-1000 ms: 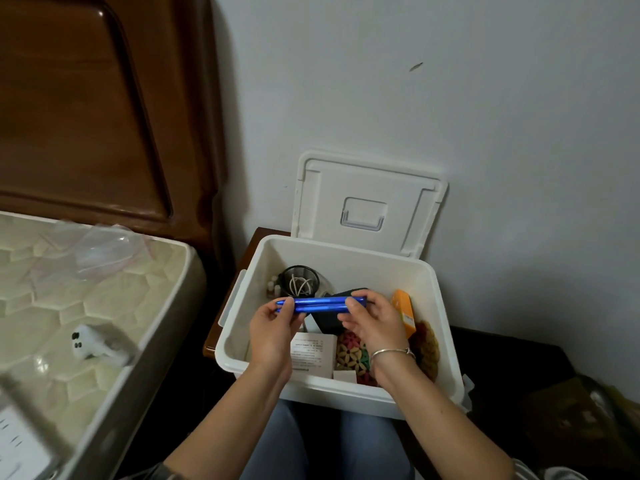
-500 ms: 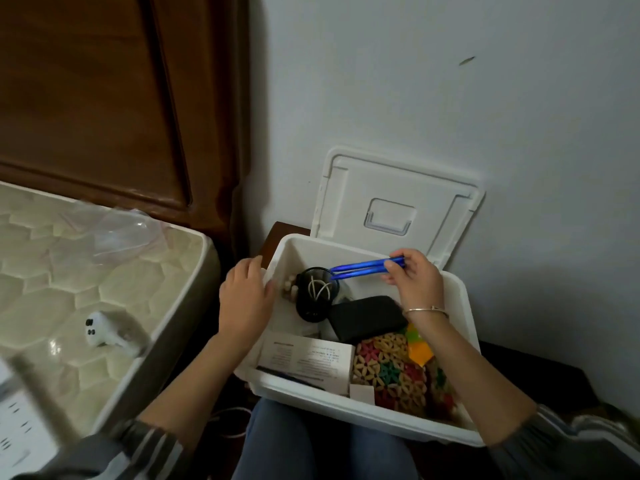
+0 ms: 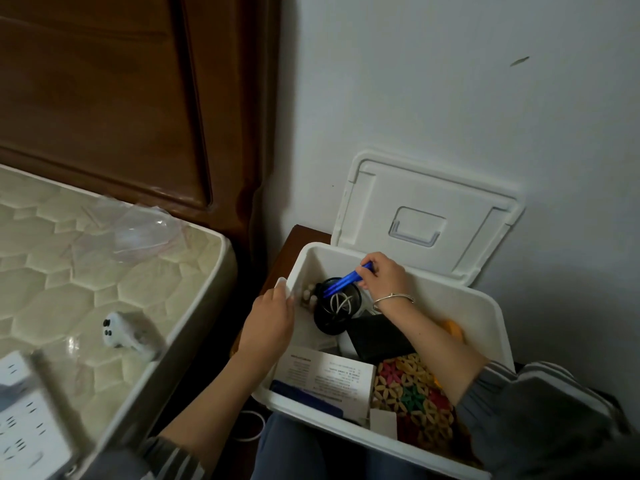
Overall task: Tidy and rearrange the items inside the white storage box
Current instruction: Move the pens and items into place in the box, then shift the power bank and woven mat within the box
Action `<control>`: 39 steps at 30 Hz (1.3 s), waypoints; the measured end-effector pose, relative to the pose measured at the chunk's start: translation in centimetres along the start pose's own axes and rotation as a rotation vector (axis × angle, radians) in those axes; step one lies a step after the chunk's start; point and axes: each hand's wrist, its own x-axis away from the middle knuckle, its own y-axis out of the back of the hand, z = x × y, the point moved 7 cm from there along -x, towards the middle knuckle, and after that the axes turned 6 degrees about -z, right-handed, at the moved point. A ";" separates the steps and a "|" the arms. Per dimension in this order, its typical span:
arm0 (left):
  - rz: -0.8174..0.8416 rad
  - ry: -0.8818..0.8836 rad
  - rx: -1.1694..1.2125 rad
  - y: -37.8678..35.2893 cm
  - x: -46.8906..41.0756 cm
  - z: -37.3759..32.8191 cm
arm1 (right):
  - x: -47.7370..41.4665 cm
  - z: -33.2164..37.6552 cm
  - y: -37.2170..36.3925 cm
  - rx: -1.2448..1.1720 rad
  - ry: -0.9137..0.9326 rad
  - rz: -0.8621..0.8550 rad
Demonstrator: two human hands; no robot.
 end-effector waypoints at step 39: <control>0.082 -0.646 -0.141 0.7 4.0 -6.1 | 8.2 -13.4 15.4 0.464 -0.163 0.020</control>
